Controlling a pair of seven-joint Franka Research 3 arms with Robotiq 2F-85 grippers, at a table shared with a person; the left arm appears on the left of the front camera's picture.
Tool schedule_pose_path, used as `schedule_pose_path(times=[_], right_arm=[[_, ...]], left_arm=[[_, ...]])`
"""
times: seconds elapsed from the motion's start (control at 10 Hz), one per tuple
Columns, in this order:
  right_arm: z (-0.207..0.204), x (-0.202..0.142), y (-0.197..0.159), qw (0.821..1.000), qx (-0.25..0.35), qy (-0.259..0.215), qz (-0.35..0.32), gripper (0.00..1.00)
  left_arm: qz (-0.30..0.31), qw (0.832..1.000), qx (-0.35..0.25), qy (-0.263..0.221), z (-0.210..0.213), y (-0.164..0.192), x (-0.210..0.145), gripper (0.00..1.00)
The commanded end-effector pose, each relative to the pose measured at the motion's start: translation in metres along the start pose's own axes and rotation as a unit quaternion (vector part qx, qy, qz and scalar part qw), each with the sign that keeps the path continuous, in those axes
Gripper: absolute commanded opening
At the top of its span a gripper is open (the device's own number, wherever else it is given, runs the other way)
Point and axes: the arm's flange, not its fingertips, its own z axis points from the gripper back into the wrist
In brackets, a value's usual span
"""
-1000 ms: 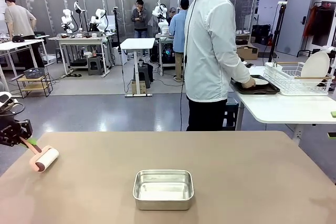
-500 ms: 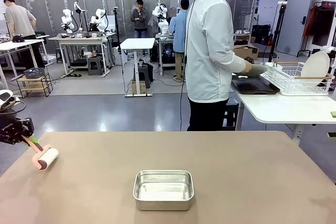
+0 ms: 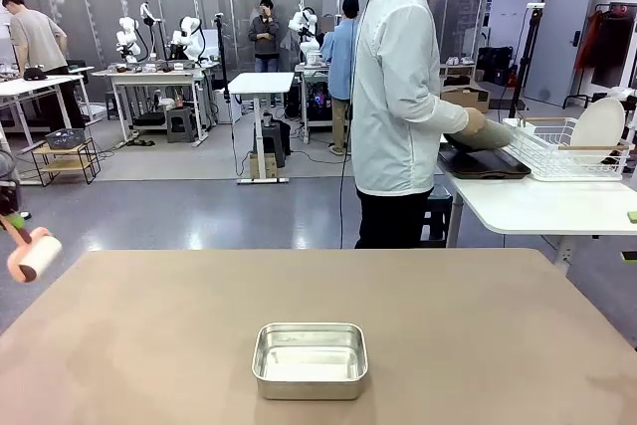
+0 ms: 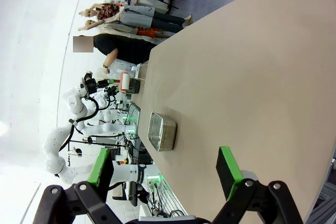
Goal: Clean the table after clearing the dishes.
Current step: When the right (or left) Handle tray is removed, use the right hand (or left hand) to clean the right (or left) side of the table with the Lint Roller, then place the Lint Roller back on top of the Airtight Container.
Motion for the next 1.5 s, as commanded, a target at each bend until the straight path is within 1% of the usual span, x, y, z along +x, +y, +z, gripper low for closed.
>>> schedule_pose_path(times=[0.0, 0.1, 0.2, 1.3, 1.4], right_arm=[[-0.001, -0.003, 0.004, 1.0, -0.002, 0.005, -0.002, 1.0], [-0.001, -0.003, 0.004, 1.0, -0.002, 0.005, -0.002, 1.0], [-0.001, -0.003, 0.004, 1.0, -0.002, 0.005, -0.002, 1.0], [-0.001, -0.003, 0.004, 1.0, -0.002, 0.005, -0.002, 1.0], [-0.001, -0.003, 0.004, 1.0, -0.002, 0.005, -0.002, 1.0]], left_arm=[[0.001, 0.999, 0.034, -0.026, 0.009, -0.012, -0.015, 0.2], [-0.007, 0.999, 0.024, -0.03, 0.014, -0.016, -0.016, 0.2], [-0.007, 1.0, 0.014, -0.012, 0.013, -0.004, -0.003, 0.2], [-0.009, 1.0, 0.014, -0.01, 0.01, -0.006, -0.007, 0.2], [-0.107, 0.993, 0.028, -0.052, 0.034, -0.04, 0.002, 0.2]])
